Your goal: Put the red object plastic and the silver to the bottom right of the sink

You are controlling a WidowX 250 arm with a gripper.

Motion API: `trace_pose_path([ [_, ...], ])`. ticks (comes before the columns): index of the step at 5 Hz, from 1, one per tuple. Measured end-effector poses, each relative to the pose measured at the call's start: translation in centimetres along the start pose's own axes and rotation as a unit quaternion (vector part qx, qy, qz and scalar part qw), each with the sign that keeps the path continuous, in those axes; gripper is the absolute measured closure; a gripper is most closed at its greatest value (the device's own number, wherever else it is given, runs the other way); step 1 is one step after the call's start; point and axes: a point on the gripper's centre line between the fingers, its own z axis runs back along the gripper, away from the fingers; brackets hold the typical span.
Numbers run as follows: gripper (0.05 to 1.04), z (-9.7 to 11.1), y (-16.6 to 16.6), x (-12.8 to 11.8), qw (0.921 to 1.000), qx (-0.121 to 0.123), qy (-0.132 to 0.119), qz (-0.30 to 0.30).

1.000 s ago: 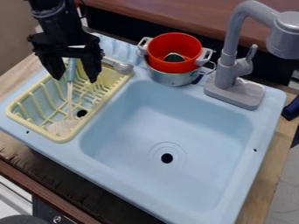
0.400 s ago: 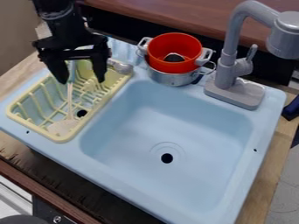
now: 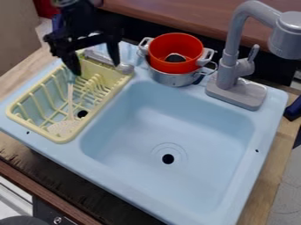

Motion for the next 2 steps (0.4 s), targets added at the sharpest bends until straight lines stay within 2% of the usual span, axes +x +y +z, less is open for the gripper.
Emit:
trace_pose_path([
  [1, 0.087, 0.1, -1.9, 0.6, 0.9975, -0.014, -0.011, 0.068],
  [2, 0.087, -0.5, -3.2, 1.0, 0.9917, -0.006, 0.003, 0.129],
])
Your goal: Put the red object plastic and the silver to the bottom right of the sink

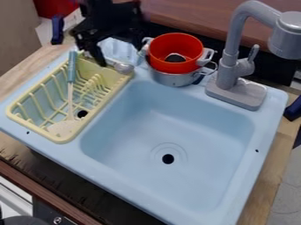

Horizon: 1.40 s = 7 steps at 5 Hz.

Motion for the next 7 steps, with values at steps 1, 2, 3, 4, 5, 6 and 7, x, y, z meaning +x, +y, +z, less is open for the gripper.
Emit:
trace_pose_path([
  [1, 0.087, -0.2, -1.4, -0.1, 0.9997, 0.006, 0.009, 0.021],
  [2, 0.087, -1.0, -2.0, -0.6, 0.9992, 0.013, 0.012, 0.035],
  [3, 0.087, -0.8, -2.6, -0.6, 0.9991, 0.006, 0.01, 0.042],
  [4, 0.087, -1.2, -2.7, -0.7, 0.9989, 0.018, 0.012, 0.042],
  [5, 0.087, -1.6, -2.6, -0.8, 0.999, 0.023, 0.004, 0.037],
  [6, 0.087, -2.0, -2.4, -1.0, 0.9991, 0.025, 0.001, 0.033],
  [7, 0.087, -2.3, -2.3, -1.1, 0.9992, 0.025, -0.003, 0.03],
])
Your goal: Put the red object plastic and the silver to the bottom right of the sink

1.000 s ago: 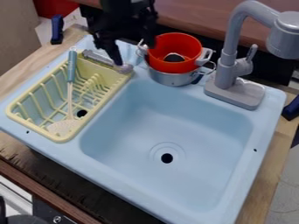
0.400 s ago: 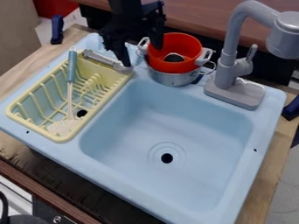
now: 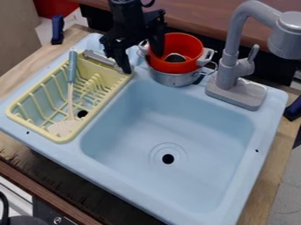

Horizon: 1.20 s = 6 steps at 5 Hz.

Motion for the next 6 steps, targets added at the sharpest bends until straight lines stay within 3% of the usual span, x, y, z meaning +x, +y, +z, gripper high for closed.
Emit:
trace_pose_path([
  [3, 0.087, -2.7, -0.7, -0.4, 0.9995, 0.029, -0.004, -0.011],
  [4, 0.133, -2.9, -1.2, -0.3, 0.9995, 0.016, -0.009, -0.024],
  [6, 0.695, -3.0, -1.4, -0.3, 0.9996, 0.007, 0.007, -0.027],
])
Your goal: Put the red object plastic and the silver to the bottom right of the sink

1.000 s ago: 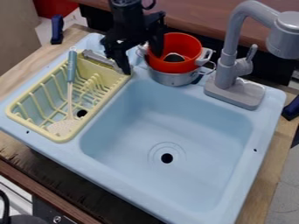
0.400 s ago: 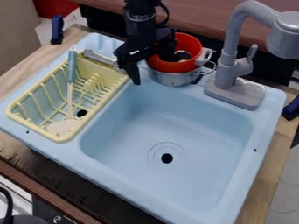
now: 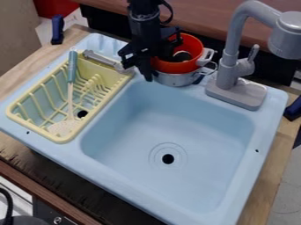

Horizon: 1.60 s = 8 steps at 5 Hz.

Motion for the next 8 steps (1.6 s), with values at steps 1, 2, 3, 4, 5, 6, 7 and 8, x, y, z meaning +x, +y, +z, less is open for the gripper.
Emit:
trace_pose_path([
  [1, 0.915, -0.1, 0.0, 0.1, 0.9999, -0.004, -0.004, -0.01],
  [2, 1.005, -0.2, 0.3, 0.2, 0.9998, -0.01, -0.009, -0.012],
  [3, 1.009, 0.9, 1.8, 0.3, 0.9995, -0.011, -0.001, -0.029],
  [4, 1.015, 1.8, 3.9, 0.6, 0.998, -0.007, 0.02, -0.06],
  [5, 1.016, 3.1, 6.6, 0.3, 0.9972, -0.01, 0.011, -0.074],
  [6, 1.016, 3.1, 8.3, -0.8, 0.9938, -0.005, 0.022, -0.108],
  [7, 1.016, 3.0, 9.5, -2.8, 0.9871, -0.004, 0.028, -0.158],
  [8, 1.016, 2.6, 9.1, -5.0, 0.98, -0.003, 0.044, -0.194],
])
